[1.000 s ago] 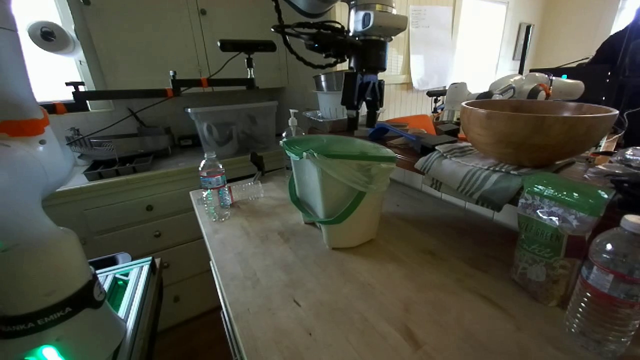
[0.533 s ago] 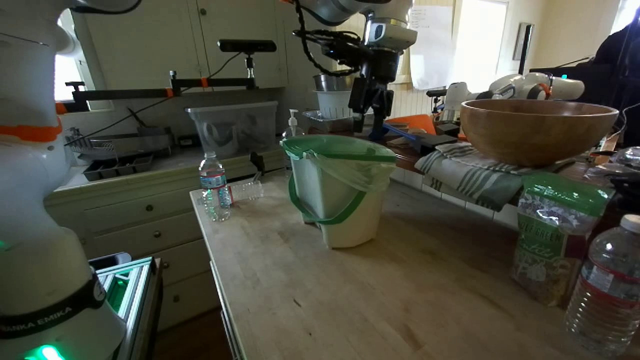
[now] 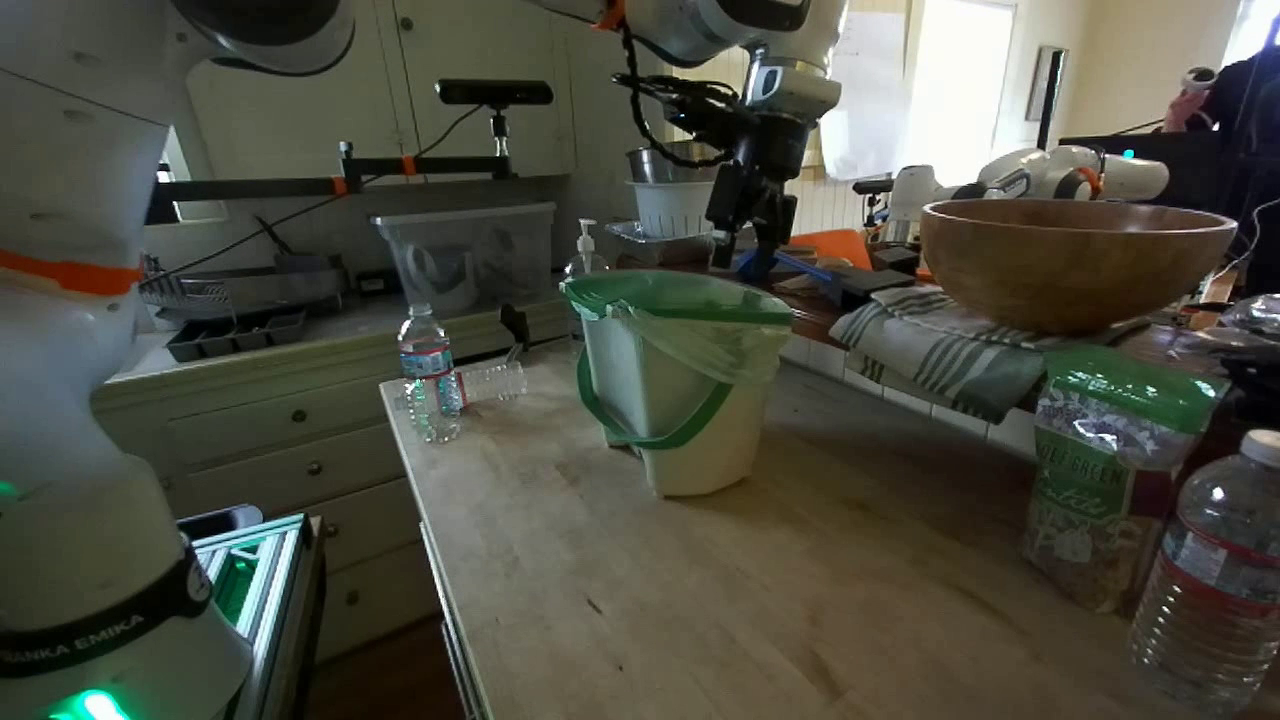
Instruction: Open the lid of the bin
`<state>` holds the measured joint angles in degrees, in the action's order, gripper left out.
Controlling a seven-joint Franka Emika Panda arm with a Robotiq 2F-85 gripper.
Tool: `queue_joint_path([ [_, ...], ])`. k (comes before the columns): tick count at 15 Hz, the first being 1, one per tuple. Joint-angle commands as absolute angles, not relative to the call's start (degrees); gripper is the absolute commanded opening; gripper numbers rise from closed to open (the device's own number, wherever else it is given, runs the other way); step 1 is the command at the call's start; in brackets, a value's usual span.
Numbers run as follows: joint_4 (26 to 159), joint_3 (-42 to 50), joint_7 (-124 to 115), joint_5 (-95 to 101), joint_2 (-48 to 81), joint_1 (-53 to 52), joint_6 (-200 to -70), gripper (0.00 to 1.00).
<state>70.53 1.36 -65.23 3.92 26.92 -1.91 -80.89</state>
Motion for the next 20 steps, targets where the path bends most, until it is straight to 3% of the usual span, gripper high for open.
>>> queue_joint_path([
  [1, 62.1, 2.5, -68.3, 1.9, 32.5, -3.1, -75.4, 1.00],
  [20, 45.0, 1.8, -80.3, -1.0, 44.2, -3.0, -61.2, 1.00],
])
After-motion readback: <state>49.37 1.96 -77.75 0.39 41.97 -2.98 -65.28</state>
